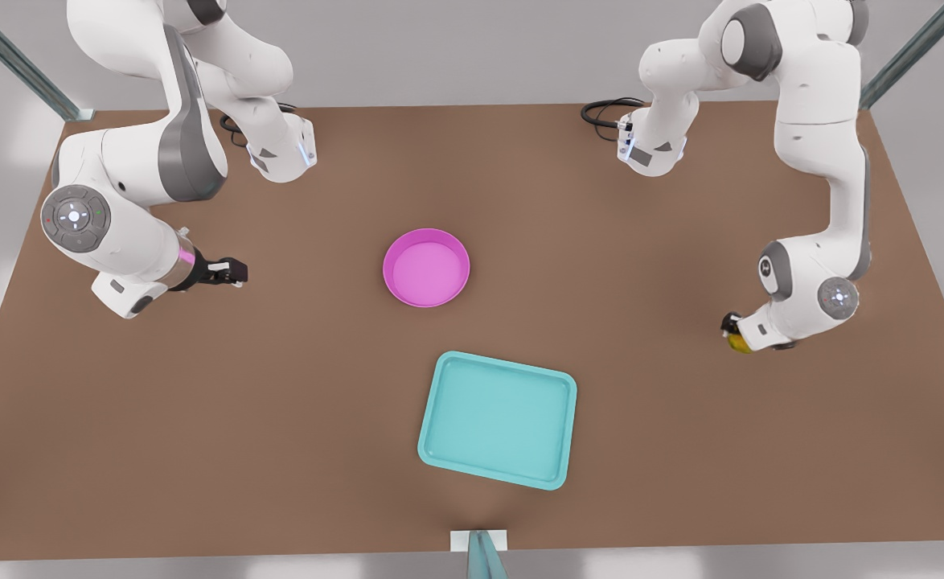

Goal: Place the orange on the plate with the left arm and the plate on the tray with the right arm

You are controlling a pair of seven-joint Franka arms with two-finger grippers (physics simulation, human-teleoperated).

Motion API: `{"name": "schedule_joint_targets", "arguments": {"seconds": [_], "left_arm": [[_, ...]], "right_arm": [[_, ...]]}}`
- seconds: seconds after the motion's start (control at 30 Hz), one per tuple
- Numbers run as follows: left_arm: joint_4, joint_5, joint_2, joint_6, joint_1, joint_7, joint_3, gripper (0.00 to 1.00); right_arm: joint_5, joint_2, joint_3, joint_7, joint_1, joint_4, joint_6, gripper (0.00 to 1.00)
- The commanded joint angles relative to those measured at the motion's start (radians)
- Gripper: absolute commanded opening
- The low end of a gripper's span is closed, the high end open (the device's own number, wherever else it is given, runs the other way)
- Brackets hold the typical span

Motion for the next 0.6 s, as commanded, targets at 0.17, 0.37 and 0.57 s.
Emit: {"name": "schedule_joint_targets", "arguments": {"seconds": [0.17, 0.37, 0.57], "left_arm": [[0.436, -0.016, 0.195, -0.240, -0.512, -1.097, -0.042, 0.60], [0.702, -0.077, 0.358, -0.249, -0.758, -1.533, -0.047, 0.60], [0.697, -0.105, 0.342, -0.410, -0.885, -1.648, -0.139, 0.60]], "right_arm": [[0.000, 0.005, -0.001, -0.004, -0.002, 0.000, 0.003, 1.00], [-0.002, 0.008, -0.001, -0.004, -0.002, -0.001, 0.004, 1.00], [0.000, 0.010, -0.001, -0.004, -0.002, -0.001, 0.004, 1.00]]}}
